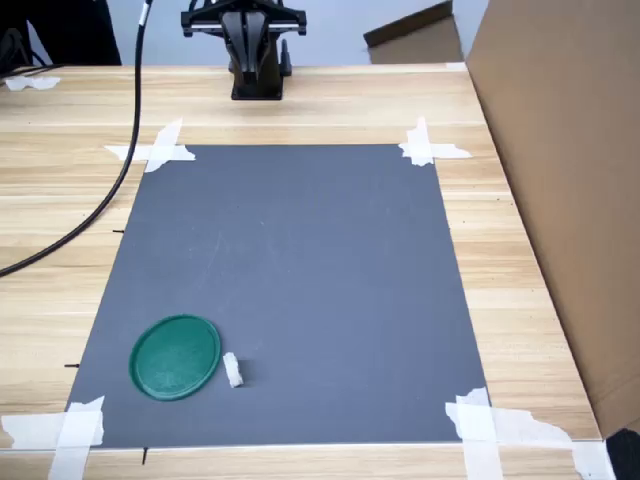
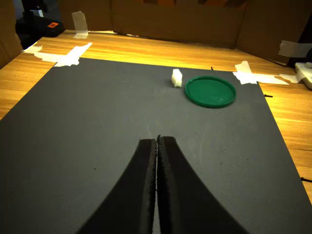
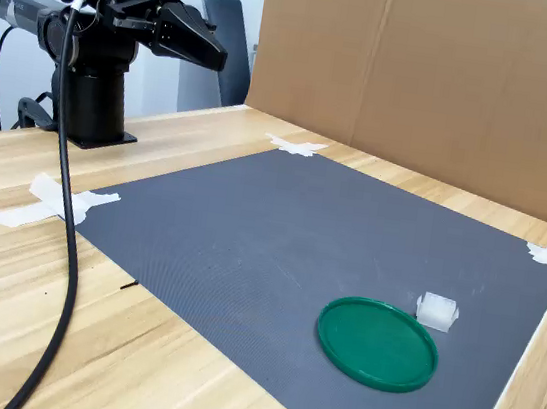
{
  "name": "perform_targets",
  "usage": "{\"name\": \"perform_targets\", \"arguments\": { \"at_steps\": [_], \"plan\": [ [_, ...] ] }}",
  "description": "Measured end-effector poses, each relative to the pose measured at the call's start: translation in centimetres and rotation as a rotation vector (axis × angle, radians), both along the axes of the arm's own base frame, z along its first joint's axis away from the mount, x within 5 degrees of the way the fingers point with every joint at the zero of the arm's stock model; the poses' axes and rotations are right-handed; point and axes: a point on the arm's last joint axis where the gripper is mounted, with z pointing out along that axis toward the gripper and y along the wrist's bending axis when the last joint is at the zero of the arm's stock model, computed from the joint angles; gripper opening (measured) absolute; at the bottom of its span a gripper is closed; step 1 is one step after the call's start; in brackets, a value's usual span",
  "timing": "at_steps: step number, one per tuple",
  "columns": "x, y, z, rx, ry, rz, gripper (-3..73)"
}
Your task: Grasp a white terminal and put it in the green lid.
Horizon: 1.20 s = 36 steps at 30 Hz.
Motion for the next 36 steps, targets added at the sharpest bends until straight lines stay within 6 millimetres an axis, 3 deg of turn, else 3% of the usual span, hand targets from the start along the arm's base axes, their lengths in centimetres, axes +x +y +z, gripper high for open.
{"name": "perform_targets", "arguments": {
  "at_steps": [24,31,36],
  "plan": [
    [0.1,0.0,0.1,-0.002,0.016,0.001,-2.8],
    [2.4,0.3,2.7,-0.095,0.115,0.013,-2.8],
    [3.9,0.5,3.1,-0.134,0.202,0.026,-2.8]
  ]
}}
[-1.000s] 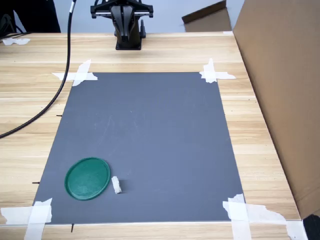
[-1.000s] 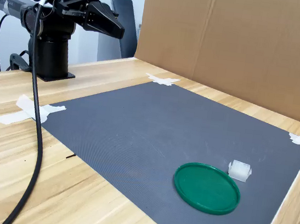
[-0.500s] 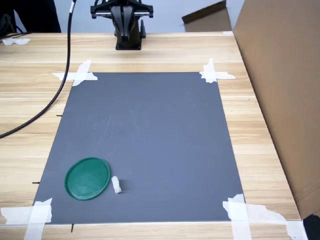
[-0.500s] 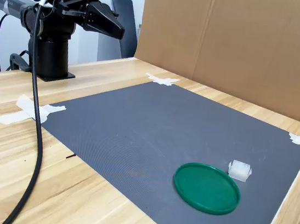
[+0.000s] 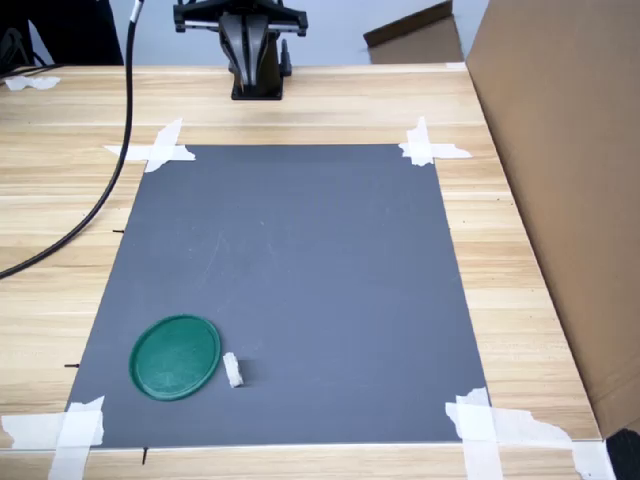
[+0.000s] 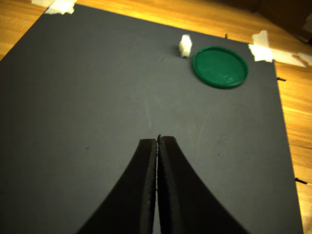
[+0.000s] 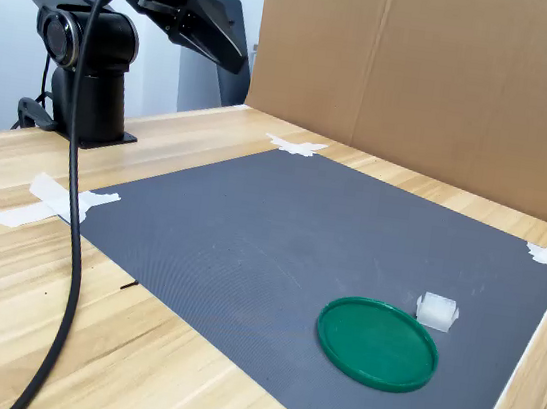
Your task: Grasp a white terminal and put it in the green lid.
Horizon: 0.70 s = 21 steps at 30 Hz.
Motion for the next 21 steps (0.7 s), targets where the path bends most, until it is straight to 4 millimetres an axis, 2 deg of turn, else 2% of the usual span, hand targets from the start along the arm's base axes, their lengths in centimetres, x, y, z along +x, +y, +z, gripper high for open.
{"name": "perform_targets", "arguments": {
  "at_steps": [2,5,6,8,9,13,16,17,21],
  "plan": [
    [0.3,0.1,0.2,-0.003,0.023,0.006,-2.8],
    [1.5,0.8,3.2,-0.052,0.179,0.094,-2.8],
    [1.5,0.9,3.2,-0.054,0.199,0.101,-2.8],
    [1.7,1.1,4.4,-0.06,0.236,0.126,-2.8],
    [2.0,1.3,5.7,-0.067,0.302,0.156,-2.8],
    [2.8,1.4,7.5,-0.087,0.414,0.167,-2.8],
    [4.2,1.0,9.4,-0.14,0.518,0.131,-2.8],
    [5.2,1.0,10.3,-0.154,0.558,0.121,-2.8],
    [7.3,1.2,11.5,-0.155,0.622,0.122,-2.8]
  ]
}}
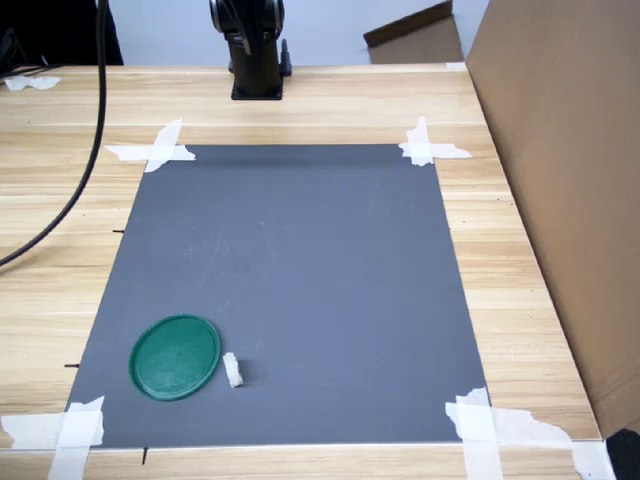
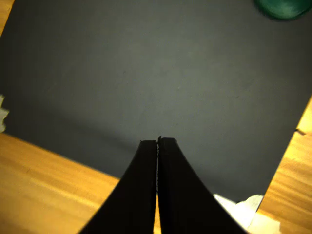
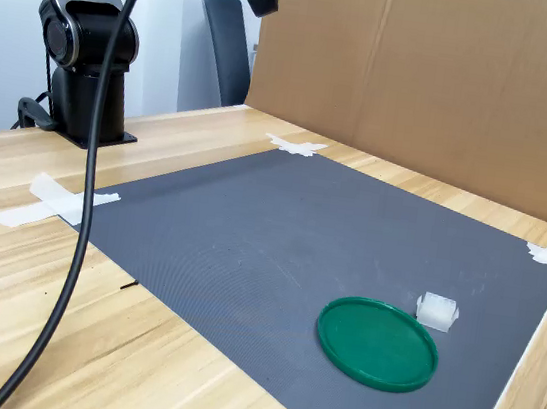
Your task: Grasp a white terminal and put it in the green lid.
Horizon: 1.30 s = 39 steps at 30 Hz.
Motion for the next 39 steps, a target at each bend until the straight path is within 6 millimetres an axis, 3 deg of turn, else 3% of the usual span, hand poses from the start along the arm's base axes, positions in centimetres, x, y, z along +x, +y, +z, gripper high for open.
{"name": "perform_targets", "arguments": {
  "at_steps": [4,10,13,19,23,24,26,28,32,35,39],
  "plan": [
    [2.8,0.6,0.6,-0.014,0.195,0.061,-2.8],
    [3.6,0.6,3.1,-0.081,0.115,0.161,-2.8],
    [4.0,0.2,3.2,-0.132,0.118,0.16,-2.8],
    [6.8,-4.4,0.6,-0.119,0.245,-0.007,-2.8],
    [7.9,-6.2,-0.7,-0.116,0.297,-0.039,-2.8],
    [9.1,-7.3,-1.7,-0.127,0.339,-0.062,-2.8],
    [10.6,-7.8,-1.2,-0.137,0.32,-0.07,-2.8],
    [11.4,-7.5,-0.5,-0.142,0.296,-0.059,-2.8],
    [14.1,-4.3,1.7,-0.156,0.206,0.034,-2.8],
    [16.5,-0.7,0.3,-0.152,0.236,0.132,-2.8],
    [17.1,0.4,-0.8,-0.136,0.265,0.163,-2.8]
  ]
}}
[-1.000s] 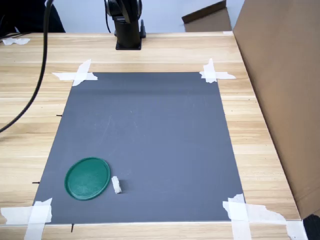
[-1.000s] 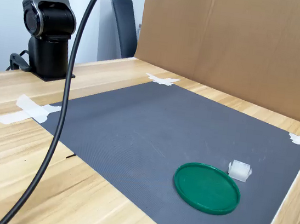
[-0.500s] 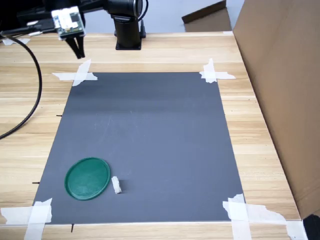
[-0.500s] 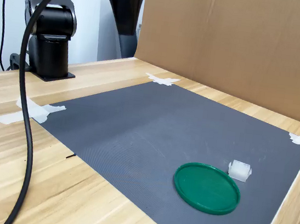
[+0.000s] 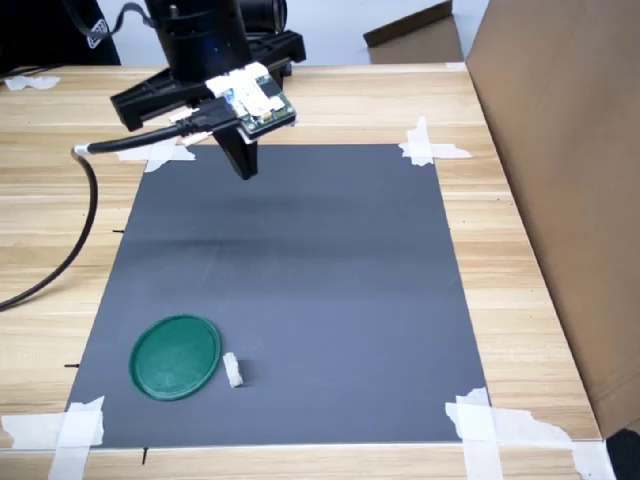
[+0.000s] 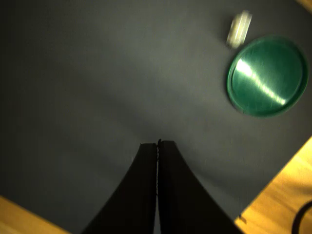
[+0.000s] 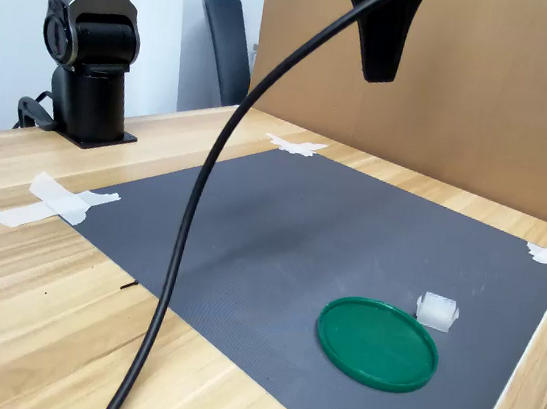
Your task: Grasp a white terminal and put it in the green lid.
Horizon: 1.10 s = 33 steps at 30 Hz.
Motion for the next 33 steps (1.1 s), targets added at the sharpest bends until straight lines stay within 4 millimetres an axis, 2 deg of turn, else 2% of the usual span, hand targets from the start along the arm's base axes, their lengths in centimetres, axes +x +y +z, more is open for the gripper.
{"name": "perform_targets", "arguments": {
  "at_steps": [5,8,13,15,18,22,26,30,31,32,33],
  "plan": [
    [1.5,0.8,0.6,0.099,-0.164,-0.029,-2.8],
    [2.2,0.8,-0.1,0.102,-0.142,-0.055,-2.8],
    [3.7,-0.5,-0.1,0.063,-0.132,-0.132,-2.8],
    [4.6,-2.2,0.4,0.06,-0.134,-0.18,-2.8],
    [4.9,-3.4,0.4,0.052,-0.125,-0.203,-2.8],
    [5.6,-5.5,-1.2,-0.003,-0.065,-0.21,-2.8],
    [6.3,-5.8,-2.5,-0.024,-0.039,-0.187,-2.8],
    [6.3,-5.5,-2.5,0.006,-0.041,-0.178,-1.7],
    [6.4,-5.4,-2.5,0.014,-0.042,-0.165,2.1],
    [6.4,-5.4,-2.5,0.001,-0.045,-0.131,10.0],
    [6.4,-5.4,-2.5,-0.005,-0.046,-0.118,12.8]
  ]
}}
